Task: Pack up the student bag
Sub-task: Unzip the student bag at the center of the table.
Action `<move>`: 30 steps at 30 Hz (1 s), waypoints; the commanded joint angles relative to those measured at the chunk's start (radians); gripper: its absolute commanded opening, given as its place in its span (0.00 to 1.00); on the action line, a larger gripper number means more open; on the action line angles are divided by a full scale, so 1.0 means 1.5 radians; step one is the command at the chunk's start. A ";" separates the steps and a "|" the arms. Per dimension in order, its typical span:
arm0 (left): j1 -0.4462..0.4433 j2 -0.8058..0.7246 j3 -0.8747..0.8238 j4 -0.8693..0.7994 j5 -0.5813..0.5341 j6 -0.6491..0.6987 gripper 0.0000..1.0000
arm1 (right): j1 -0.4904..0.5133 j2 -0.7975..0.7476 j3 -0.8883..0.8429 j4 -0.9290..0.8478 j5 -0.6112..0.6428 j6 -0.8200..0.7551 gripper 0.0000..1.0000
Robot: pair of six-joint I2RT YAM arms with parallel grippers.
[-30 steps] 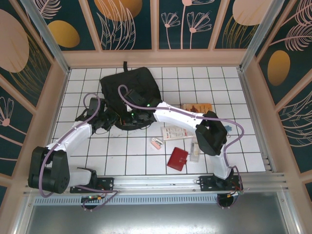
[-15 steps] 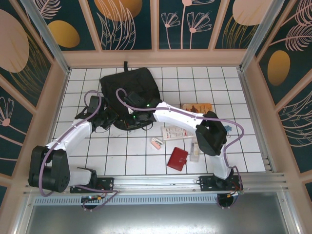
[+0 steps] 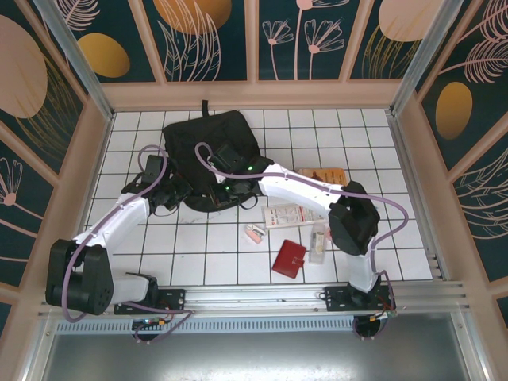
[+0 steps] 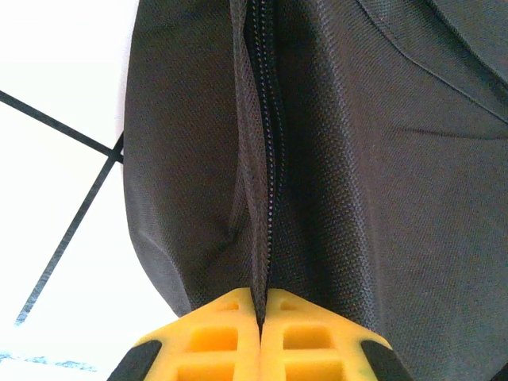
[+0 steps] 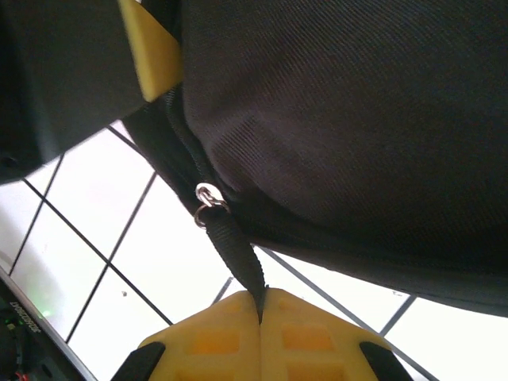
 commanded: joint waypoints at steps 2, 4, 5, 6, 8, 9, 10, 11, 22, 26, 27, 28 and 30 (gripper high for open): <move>0.007 -0.015 0.022 -0.039 -0.077 0.034 0.00 | -0.037 -0.055 -0.039 -0.056 0.029 -0.022 0.00; 0.008 -0.018 0.023 -0.041 -0.080 0.036 0.00 | -0.043 -0.065 -0.053 -0.054 0.030 -0.026 0.00; 0.007 -0.019 0.024 -0.041 -0.080 0.037 0.00 | -0.046 -0.068 -0.059 -0.053 0.035 -0.029 0.00; 0.008 -0.021 0.024 -0.041 -0.080 0.038 0.00 | -0.048 -0.072 -0.066 -0.053 0.040 -0.031 0.00; 0.007 -0.024 0.025 -0.044 -0.085 0.042 0.00 | -0.055 -0.078 -0.078 -0.052 0.047 -0.033 0.00; 0.007 -0.026 0.025 -0.045 -0.088 0.043 0.00 | -0.060 -0.082 -0.084 -0.050 0.050 -0.033 0.00; 0.007 -0.027 0.025 -0.046 -0.092 0.045 0.00 | -0.066 -0.087 -0.091 -0.046 0.052 -0.032 0.00; 0.008 -0.027 0.024 -0.048 -0.095 0.047 0.00 | -0.071 -0.093 -0.098 -0.043 0.049 -0.032 0.00; 0.008 -0.023 -0.004 -0.009 -0.052 0.050 0.00 | -0.039 -0.100 -0.064 -0.025 -0.040 -0.082 0.00; 0.007 -0.018 -0.006 -0.004 -0.035 0.052 0.00 | -0.003 -0.049 0.022 -0.078 -0.025 -0.109 0.00; 0.007 -0.019 -0.009 -0.002 -0.034 0.051 0.00 | 0.006 -0.030 0.053 -0.099 -0.018 -0.111 0.00; 0.007 -0.020 -0.010 0.001 -0.032 0.051 0.00 | 0.011 -0.011 0.082 -0.118 -0.008 -0.111 0.00; 0.008 -0.022 -0.014 0.006 -0.028 0.049 0.00 | 0.023 0.018 0.127 -0.145 0.007 -0.113 0.00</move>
